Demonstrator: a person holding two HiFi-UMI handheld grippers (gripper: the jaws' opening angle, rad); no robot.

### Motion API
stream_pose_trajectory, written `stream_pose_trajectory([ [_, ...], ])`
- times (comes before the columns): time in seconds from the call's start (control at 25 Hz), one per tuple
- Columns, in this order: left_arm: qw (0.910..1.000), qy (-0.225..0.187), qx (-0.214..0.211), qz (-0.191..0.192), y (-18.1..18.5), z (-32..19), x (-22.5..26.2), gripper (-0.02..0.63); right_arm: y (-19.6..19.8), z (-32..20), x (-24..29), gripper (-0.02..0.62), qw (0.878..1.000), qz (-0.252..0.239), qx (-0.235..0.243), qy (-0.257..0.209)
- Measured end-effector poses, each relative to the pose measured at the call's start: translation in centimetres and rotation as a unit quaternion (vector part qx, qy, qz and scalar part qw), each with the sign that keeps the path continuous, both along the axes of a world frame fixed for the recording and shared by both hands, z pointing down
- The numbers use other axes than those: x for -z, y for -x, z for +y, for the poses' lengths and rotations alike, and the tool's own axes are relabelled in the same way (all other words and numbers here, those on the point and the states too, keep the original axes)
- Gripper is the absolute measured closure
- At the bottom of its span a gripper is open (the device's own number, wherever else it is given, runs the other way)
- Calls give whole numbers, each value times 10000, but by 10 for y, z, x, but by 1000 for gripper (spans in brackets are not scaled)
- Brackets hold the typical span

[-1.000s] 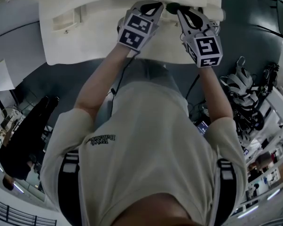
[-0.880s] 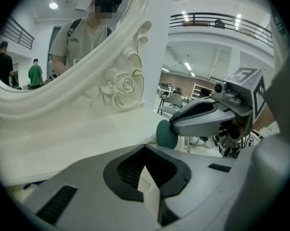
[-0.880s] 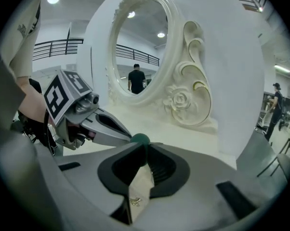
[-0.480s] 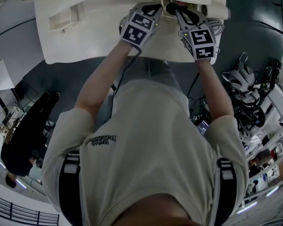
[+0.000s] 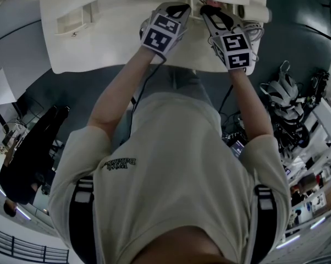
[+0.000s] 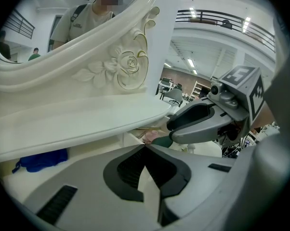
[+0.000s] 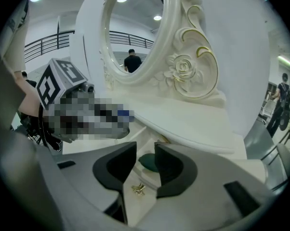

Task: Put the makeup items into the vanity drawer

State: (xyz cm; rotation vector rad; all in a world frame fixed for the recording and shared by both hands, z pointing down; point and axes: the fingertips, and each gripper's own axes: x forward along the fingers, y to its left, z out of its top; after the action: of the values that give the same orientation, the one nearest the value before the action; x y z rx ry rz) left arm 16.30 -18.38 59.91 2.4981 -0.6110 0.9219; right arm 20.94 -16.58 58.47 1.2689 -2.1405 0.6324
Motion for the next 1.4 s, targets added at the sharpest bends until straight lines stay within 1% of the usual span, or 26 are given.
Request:
stream_pose_trajectory([
  [0.2, 10000, -30, 16, -8, 5, 1, 1, 592, 1, 4, 0, 474, 10000, 20, -68, 23],
  [0.4, 9999, -143, 28, 13, 7, 1, 10, 592, 3, 5, 5, 474, 10000, 20, -91, -23],
  [0.68, 9993, -343, 121, 68, 15, -2, 34, 592, 8, -1, 33, 474, 9995, -106, -96, -287],
  [0.76, 9990, -421, 151, 96, 17, -2, 42, 592, 13, -1, 43, 485, 9993, -155, -63, -348],
  [0.92, 9979, -582, 217, 183, 25, -3, 66, 592, 29, -3, 71, 485, 9980, -224, 52, -590],
  [1.0, 9969, -705, 257, 245, 27, -4, 82, 592, 34, -5, 90, 500, 9968, -281, 90, -749],
  [1.2, 9929, -1046, 381, 416, 40, -4, 122, 592, 48, -6, 134, 500, 9924, -364, 197, -1163],
  [1.28, 9906, -1221, 419, 463, 46, -2, 141, 592, 53, -4, 154, 502, 9900, -396, 219, -1335],
  [1.32, 9891, -1329, 426, 464, 49, -1, 151, 592, 54, -3, 165, 519, 9887, -414, 228, -1423],
  [1.4, 9858, -1559, 434, 457, 56, 1, 170, 592, 58, 0, 185, 522, 9857, -449, 254, -1601],
])
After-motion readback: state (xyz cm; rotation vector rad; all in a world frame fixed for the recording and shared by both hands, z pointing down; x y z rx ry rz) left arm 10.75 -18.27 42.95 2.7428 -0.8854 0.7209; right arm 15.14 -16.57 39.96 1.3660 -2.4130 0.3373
